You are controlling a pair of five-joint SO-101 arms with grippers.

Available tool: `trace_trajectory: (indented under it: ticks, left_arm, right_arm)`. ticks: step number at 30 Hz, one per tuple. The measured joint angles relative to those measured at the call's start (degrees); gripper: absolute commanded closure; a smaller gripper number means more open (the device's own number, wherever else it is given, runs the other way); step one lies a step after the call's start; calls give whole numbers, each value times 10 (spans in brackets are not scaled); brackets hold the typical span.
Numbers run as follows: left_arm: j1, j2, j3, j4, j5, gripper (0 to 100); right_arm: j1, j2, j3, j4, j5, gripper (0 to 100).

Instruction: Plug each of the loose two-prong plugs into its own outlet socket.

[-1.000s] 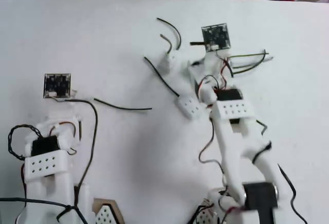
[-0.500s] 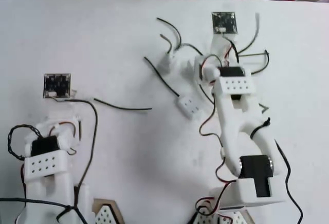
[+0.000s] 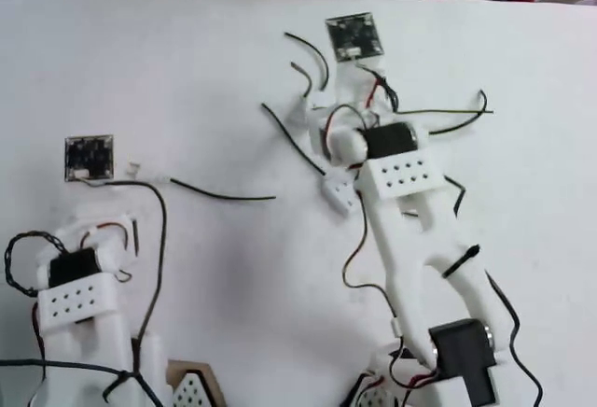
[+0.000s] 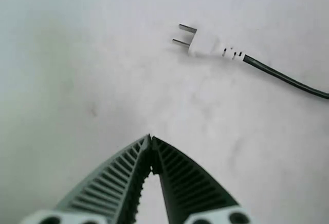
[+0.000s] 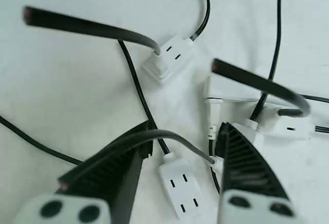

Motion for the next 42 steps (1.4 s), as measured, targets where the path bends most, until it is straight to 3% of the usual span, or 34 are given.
trace_trajectory:
  ticks: [15, 29, 33, 37, 42]
  left_arm:
    - [-105, 0, -1, -11, 77, 976]
    - [-106, 0, -1, -11, 77, 976]
    - [-106, 0, -1, -12, 77, 976]
    - [-106, 0, -1, -12, 77, 976]
    - [-106, 0, -1, -12, 77, 976]
  right_arm:
    - [-234, 54, 25, -35, 0, 802]
    - [-247, 292, 24, -186, 33, 804]
    - [-247, 317, 5, -189, 34, 826]
    - [-241, 342, -39, -143, 34, 986]
    - [-237, 357, -82, -89, 35, 981]
